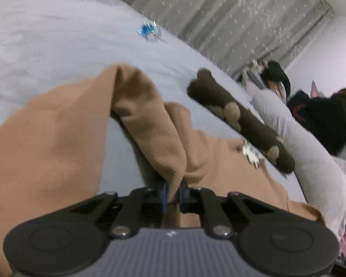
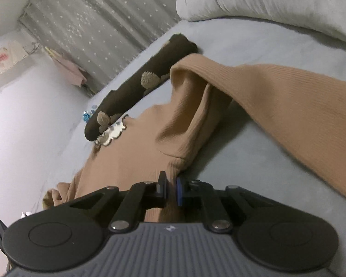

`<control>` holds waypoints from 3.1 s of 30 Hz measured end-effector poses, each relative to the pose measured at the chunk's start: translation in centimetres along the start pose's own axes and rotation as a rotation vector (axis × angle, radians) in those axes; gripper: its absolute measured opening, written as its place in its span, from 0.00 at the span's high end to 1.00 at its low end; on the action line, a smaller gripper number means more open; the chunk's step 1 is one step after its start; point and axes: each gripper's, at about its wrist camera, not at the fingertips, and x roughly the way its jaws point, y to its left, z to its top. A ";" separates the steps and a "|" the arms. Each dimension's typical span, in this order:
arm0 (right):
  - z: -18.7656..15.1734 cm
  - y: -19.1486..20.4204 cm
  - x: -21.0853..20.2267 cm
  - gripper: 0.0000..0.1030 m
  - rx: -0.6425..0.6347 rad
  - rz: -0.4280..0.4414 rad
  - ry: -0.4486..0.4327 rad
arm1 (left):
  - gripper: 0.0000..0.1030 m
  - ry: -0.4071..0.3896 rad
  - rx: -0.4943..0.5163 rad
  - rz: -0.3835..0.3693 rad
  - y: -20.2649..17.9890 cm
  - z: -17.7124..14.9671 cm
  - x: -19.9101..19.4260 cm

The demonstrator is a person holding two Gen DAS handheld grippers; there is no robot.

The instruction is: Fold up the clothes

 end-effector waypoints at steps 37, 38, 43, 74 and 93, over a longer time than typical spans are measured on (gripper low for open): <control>-2.8 -2.0 -7.8 0.93 0.050 -0.012 0.243 | 0.93 0.328 -0.050 -0.036 1.3 -4.0 -8.3; -2.9 -2.1 -7.6 0.92 0.072 -0.007 0.260 | 0.93 0.352 -0.081 -0.033 1.6 -4.0 -8.2; -2.3 -2.7 -7.8 0.82 0.203 -0.009 0.339 | 0.82 0.443 -0.122 -0.018 1.4 -3.9 -8.2; -7.6 -0.9 -19.5 0.90 0.192 -0.097 0.315 | 0.95 0.473 -0.117 0.022 1.9 -10.1 -18.9; -8.9 2.1 -20.8 0.91 0.030 -0.007 0.422 | 0.93 0.569 -0.115 -0.183 1.8 -10.3 -21.6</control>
